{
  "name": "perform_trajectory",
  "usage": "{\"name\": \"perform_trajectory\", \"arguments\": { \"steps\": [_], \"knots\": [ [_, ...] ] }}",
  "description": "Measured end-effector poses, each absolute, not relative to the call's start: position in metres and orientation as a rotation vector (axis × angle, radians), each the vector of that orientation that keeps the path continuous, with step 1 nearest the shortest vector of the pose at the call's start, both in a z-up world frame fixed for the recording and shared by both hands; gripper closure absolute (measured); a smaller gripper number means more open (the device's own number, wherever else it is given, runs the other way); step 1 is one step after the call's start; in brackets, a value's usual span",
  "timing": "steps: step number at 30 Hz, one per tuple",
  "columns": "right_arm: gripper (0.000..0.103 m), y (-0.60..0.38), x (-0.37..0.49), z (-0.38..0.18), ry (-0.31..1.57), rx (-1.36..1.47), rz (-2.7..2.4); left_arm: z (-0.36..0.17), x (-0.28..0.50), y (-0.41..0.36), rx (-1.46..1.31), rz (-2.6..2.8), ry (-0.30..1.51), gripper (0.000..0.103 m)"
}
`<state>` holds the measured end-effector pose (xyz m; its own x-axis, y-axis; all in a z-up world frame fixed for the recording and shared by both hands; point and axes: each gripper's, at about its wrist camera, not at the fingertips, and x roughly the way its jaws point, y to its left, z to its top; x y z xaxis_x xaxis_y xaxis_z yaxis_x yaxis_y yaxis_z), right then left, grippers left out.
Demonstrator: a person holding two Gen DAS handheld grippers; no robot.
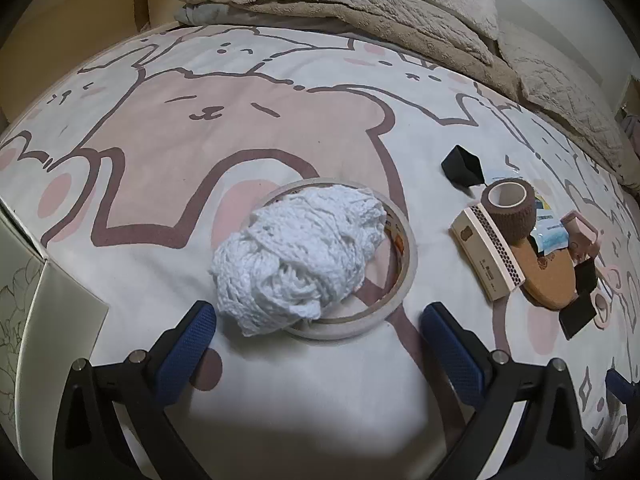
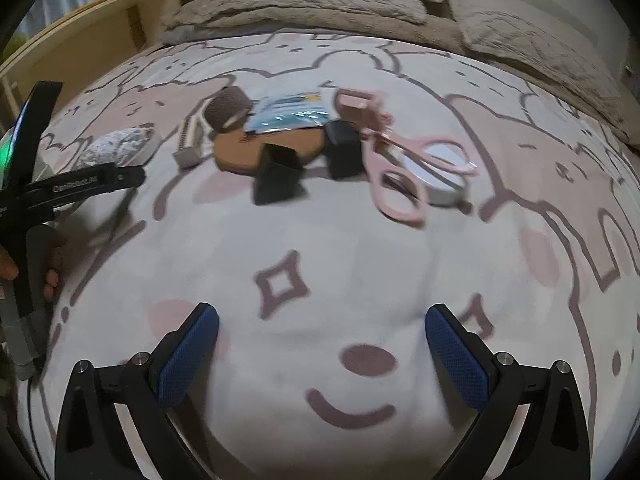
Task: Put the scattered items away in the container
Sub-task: 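Grasp the white tape roll with the left tool while the right tool grasps the black square cup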
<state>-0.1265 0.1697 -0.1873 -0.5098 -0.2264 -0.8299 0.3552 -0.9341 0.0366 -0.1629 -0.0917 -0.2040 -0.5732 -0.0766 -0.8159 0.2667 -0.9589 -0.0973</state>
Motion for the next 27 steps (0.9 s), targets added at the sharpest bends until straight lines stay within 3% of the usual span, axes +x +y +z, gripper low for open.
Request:
{"name": "perform_trajectory", "arguments": {
  "steps": [2, 4, 8, 16, 20, 27],
  "knots": [
    [0.001, 0.162, -0.128, -0.186, 0.214, 1.313, -2.445, -0.204, -0.163, -0.092, 1.329, -2.609, 0.317, 0.000],
    [0.014, 0.155, -0.131, -0.179, 0.186, 1.277, -2.420, -0.203, -0.162, -0.092, 1.321, -2.611, 0.326, 0.000],
    [0.020, 0.138, -0.142, -0.168, 0.148, 1.234, -2.409, -0.203, -0.164, -0.096, 1.301, -2.617, 0.365, 0.000],
    [0.051, 0.127, -0.169, -0.175, 0.092, 1.275, -2.454, -0.202, -0.170, -0.095, 1.273, -2.616, 0.368, 0.001],
    [0.052, 0.131, -0.175, -0.175, 0.030, 1.266, -2.458, -0.199, -0.169, -0.092, 1.265, -2.655, 0.358, 0.001],
    [0.077, 0.142, -0.172, -0.176, -0.027, 1.259, -2.457, -0.195, -0.167, -0.090, 1.249, -2.676, 0.346, 0.016]
  ]
}}
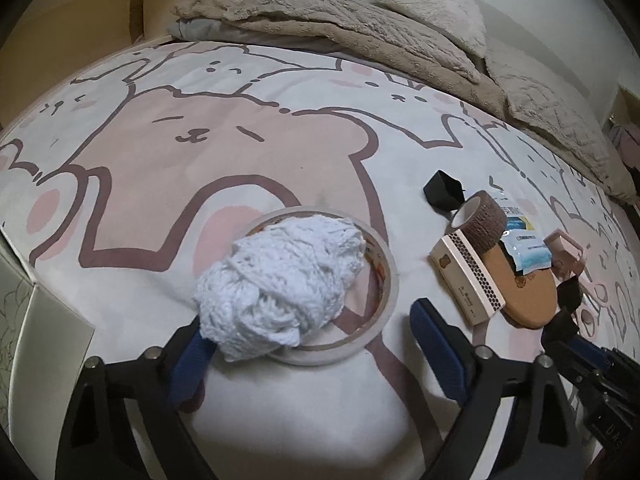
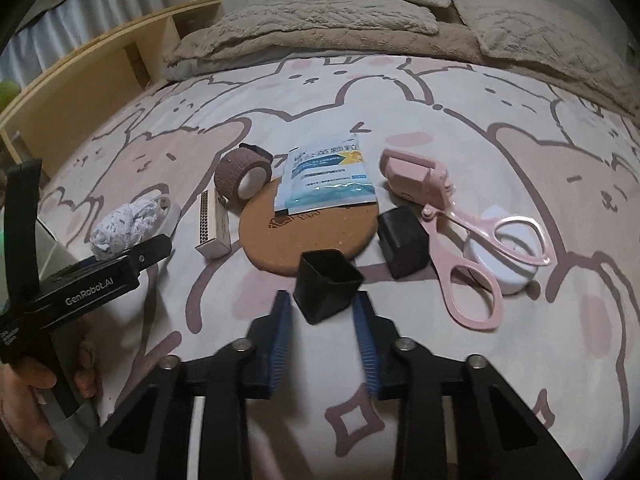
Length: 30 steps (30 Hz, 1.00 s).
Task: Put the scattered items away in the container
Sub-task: 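Grasp the white tape roll with the left tool while the right tool grasps the black square cup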
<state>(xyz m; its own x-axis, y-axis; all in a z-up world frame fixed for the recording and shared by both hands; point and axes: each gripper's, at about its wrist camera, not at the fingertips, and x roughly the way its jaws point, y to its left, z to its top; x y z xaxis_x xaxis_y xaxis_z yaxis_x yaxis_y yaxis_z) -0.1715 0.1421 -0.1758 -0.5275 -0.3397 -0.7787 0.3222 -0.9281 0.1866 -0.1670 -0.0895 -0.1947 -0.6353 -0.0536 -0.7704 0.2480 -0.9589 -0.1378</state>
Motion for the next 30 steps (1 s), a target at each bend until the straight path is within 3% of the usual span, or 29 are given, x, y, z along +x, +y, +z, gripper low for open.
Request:
{"name": "perform_trajectory", "arguments": {
  "steps": [8, 17, 19, 21, 23, 29, 30],
  "knots": [
    [0.090, 0.144, -0.164, -0.174, -0.056, 1.255, -2.435, -0.190, -0.160, -0.090, 1.249, -2.705, 0.353, 0.021],
    [0.091, 0.147, -0.151, -0.171, -0.090, 1.250, -2.397, -0.184, -0.136, -0.081, 1.301, -2.719, 0.310, 0.026],
    [0.090, 0.151, -0.150, -0.169, -0.118, 1.238, -2.409, -0.183, -0.130, -0.079, 1.320, -2.719, 0.294, 0.030],
    [0.090, 0.153, -0.150, -0.169, -0.137, 1.240, -2.407, -0.182, -0.124, -0.076, 1.354, -2.711, 0.277, 0.047],
    [0.090, 0.154, -0.151, -0.169, -0.157, 1.248, -2.394, -0.181, -0.119, -0.074, 1.387, -2.710, 0.267, 0.057],
    [0.090, 0.156, -0.152, -0.168, -0.153, 1.250, -2.425, -0.177, -0.108, -0.067, 1.422, -2.726, 0.259, 0.057],
    [0.090, 0.157, -0.153, -0.168, -0.154, 1.249, -2.430, -0.177, -0.107, -0.068, 1.416, -2.724, 0.267, 0.052]
  ]
}}
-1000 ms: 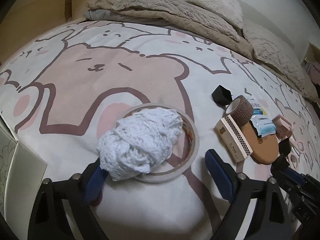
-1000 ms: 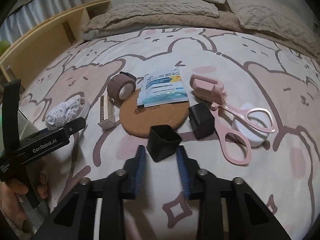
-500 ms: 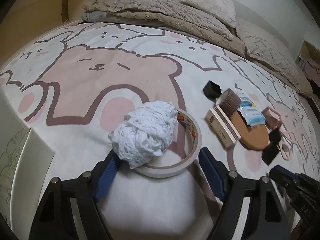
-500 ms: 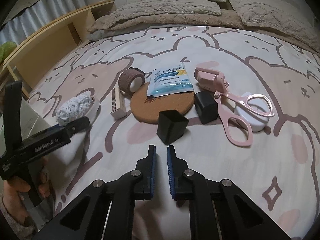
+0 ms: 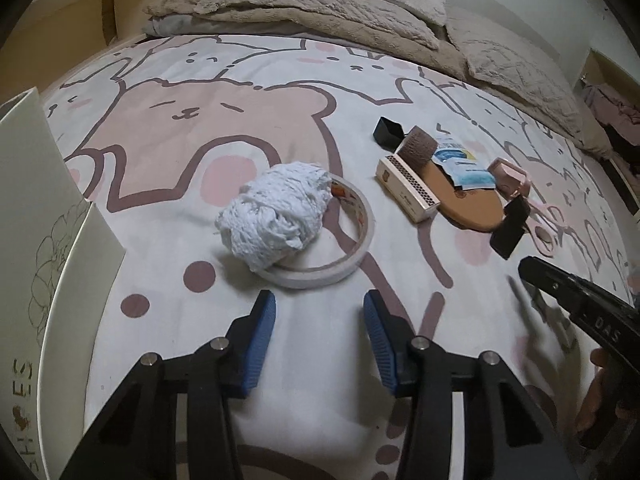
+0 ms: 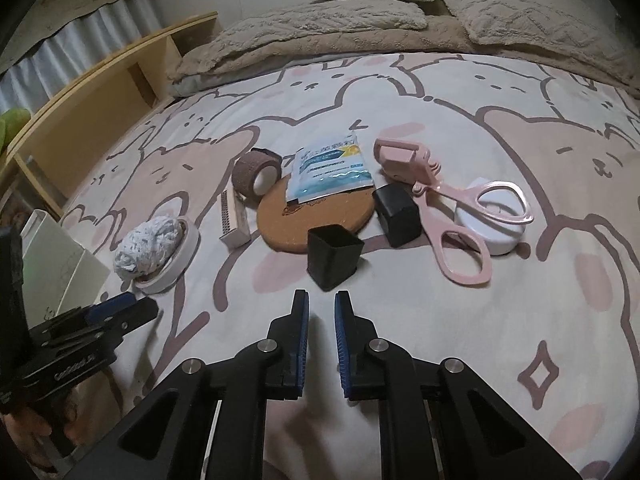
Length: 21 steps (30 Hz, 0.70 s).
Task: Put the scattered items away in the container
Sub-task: 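Grasp the white tape roll with the left tool while the right tool grasps the black square cup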
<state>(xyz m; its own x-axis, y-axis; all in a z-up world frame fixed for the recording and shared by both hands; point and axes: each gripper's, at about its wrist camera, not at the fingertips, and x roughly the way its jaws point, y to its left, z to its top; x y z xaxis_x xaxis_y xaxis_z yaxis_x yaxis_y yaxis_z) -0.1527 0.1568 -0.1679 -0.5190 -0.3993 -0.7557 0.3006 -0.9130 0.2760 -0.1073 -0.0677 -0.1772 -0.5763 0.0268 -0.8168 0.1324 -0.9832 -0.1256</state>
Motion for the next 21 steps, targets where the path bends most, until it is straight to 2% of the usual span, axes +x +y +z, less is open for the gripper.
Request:
{"name": "perform_trajectory", "arguments": {
  "steps": [1, 2, 3, 7, 10, 12, 14, 15, 21],
  "knots": [
    [0.090, 0.158, -0.153, -0.168, -0.158, 1.249, -2.432, -0.177, -0.108, -0.069, 1.409, -2.722, 0.277, 0.045],
    [0.090, 0.158, -0.154, -0.168, -0.162, 1.250, -2.433, -0.178, -0.108, -0.070, 1.398, -2.719, 0.289, 0.028],
    [0.090, 0.159, -0.156, -0.168, -0.166, 1.255, -2.433, -0.178, -0.109, -0.071, 1.383, -2.714, 0.299, 0.021],
    [0.090, 0.156, -0.160, -0.171, -0.136, 1.269, -2.433, -0.183, -0.116, -0.073, 1.386, -2.700, 0.313, 0.017],
    [0.090, 0.154, -0.162, -0.173, -0.119, 1.274, -2.435, -0.185, -0.123, -0.074, 1.377, -2.699, 0.294, 0.010],
    [0.087, 0.153, -0.164, -0.173, -0.104, 1.276, -2.437, -0.188, -0.130, -0.073, 1.385, -2.703, 0.280, 0.000],
    [0.033, 0.153, -0.165, -0.173, -0.097, 1.273, -2.438, -0.190, -0.135, -0.071, 1.393, -2.702, 0.265, 0.000],
    [0.000, 0.152, -0.166, -0.173, -0.093, 1.275, -2.434, -0.190, -0.138, -0.070, 1.387, -2.697, 0.253, 0.000],
    [0.000, 0.149, -0.173, -0.179, -0.056, 1.273, -2.452, -0.196, -0.153, -0.071, 1.379, -2.672, 0.225, 0.000]
  ]
}}
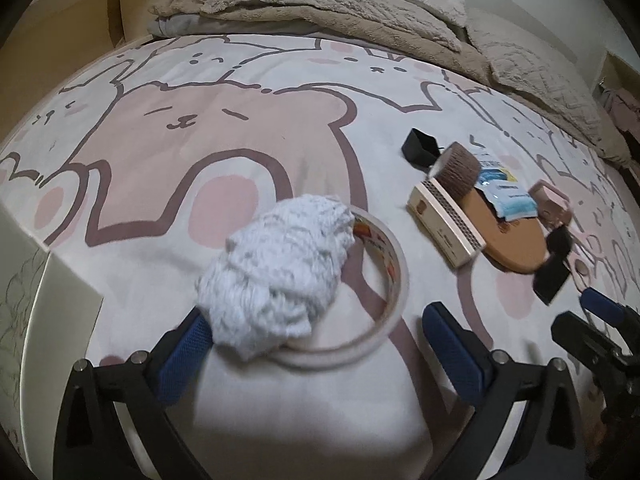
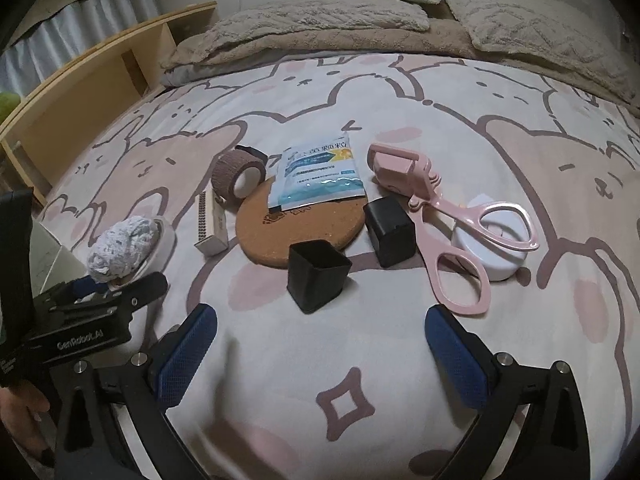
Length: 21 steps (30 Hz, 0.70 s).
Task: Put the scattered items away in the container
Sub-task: 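Grasp the white tape roll with the left tool while the right tool grasps the black square cup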
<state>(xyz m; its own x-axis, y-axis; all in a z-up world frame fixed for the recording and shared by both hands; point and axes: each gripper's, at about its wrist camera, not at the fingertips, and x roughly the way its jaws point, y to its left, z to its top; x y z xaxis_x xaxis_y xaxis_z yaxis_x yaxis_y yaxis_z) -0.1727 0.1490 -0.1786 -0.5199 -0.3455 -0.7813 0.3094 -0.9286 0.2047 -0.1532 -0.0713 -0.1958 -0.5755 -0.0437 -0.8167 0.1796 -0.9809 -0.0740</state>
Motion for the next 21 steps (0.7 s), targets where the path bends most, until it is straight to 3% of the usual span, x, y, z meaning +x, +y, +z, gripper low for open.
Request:
{"name": "perform_trajectory", "arguments": {
  "steps": [3, 4, 6, 18, 20, 21],
  "knots": [
    [0.002, 0.150, -0.178, -0.180, -0.058, 1.283, -2.461, -0.198, -0.161, -0.074, 1.373, -2.660, 0.235, 0.000],
    [0.019, 0.150, -0.179, -0.179, -0.050, 1.274, -2.470, -0.198, -0.162, -0.075, 1.371, -2.657, 0.240, 0.000],
    [0.038, 0.148, -0.181, -0.177, -0.025, 1.270, -2.465, -0.198, -0.166, -0.078, 1.363, -2.655, 0.259, 0.000],
    [0.038, 0.131, -0.193, -0.185, 0.058, 1.226, -2.457, -0.201, -0.168, -0.080, 1.355, -2.663, 0.292, 0.000],
    [0.045, 0.128, -0.189, -0.185, 0.097, 1.215, -2.470, -0.201, -0.167, -0.083, 1.350, -2.673, 0.319, 0.000],
    [0.054, 0.128, -0.187, -0.185, 0.102, 1.207, -2.468, -0.201, -0.166, -0.084, 1.346, -2.677, 0.331, 0.001]
  ]
}}
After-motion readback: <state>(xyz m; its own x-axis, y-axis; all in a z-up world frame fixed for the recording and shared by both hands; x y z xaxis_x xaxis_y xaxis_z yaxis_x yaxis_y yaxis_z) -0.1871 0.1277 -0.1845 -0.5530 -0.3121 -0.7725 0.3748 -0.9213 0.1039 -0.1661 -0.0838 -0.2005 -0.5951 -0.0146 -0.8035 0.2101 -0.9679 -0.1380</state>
